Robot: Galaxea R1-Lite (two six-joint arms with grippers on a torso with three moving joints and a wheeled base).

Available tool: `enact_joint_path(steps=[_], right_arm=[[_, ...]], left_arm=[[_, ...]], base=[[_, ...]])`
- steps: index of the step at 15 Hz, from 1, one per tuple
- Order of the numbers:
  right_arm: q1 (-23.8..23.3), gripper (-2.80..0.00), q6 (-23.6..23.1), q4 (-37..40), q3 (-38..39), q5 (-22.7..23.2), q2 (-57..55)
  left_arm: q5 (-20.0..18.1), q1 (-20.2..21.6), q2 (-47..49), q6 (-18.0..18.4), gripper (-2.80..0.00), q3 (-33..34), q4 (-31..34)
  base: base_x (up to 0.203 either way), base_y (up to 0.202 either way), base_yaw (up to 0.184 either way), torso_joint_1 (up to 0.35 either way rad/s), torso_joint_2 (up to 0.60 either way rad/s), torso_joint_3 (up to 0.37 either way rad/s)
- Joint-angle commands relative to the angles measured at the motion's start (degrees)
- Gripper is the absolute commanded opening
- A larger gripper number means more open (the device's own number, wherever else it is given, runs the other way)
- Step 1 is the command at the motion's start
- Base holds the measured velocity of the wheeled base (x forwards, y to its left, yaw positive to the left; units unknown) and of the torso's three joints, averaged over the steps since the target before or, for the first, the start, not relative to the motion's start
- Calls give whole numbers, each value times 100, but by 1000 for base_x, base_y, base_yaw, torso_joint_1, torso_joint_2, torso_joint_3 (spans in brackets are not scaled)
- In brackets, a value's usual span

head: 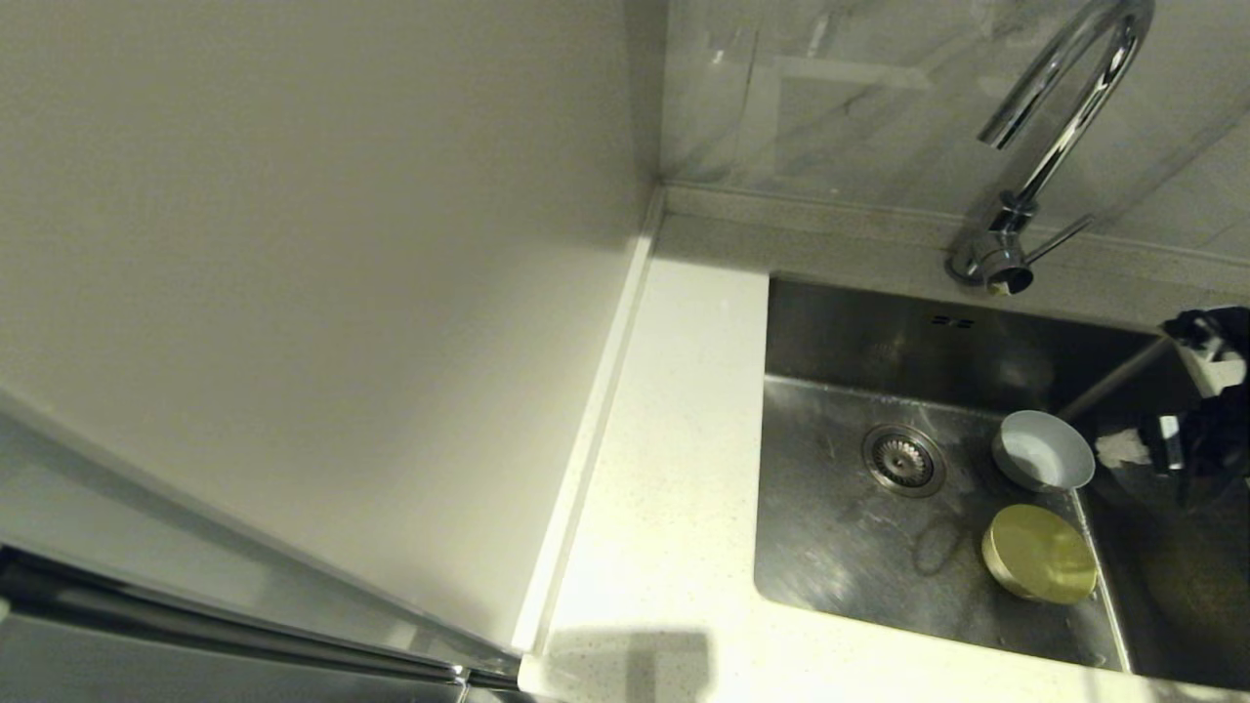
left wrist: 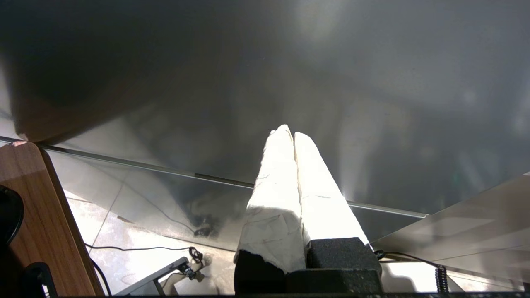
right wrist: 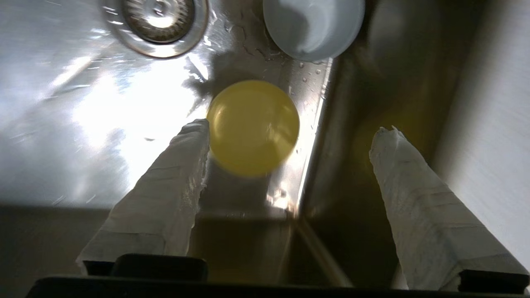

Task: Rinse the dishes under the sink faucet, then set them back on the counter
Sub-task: Put a bowl into the sink

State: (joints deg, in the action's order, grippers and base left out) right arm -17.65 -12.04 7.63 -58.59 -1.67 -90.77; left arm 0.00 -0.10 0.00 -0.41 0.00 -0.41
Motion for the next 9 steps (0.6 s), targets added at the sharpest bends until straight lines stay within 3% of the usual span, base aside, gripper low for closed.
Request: enact_joint_path(steps=[1, 4, 5, 7, 9], right_arm=[[-678, 0, -215, 1108, 31, 450, 1468], [-1989, 0, -1135, 2255, 209, 664, 2150], [-2238, 0, -1294, 2565, 262, 486, 2327], [-2314, 0, -1367, 3045, 153, -414, 2290], [-2321, 0, -1355, 3995, -347, -495, 2056]], left_arm=[[0, 1, 0, -3, -280, 18, -2], [0, 1, 0, -3, -280, 18, -2], [0, 1, 0, -3, -280, 18, -2], [0, 1, 0, -3, -280, 18, -2], [0, 1, 0, -3, -280, 18, -2]], base=[[0, 0, 0, 0, 0, 0], [0, 0, 0, 0, 0, 0], [0, 0, 0, 0, 0, 0], [0, 0, 0, 0, 0, 0], [0, 0, 0, 0, 0, 0]])
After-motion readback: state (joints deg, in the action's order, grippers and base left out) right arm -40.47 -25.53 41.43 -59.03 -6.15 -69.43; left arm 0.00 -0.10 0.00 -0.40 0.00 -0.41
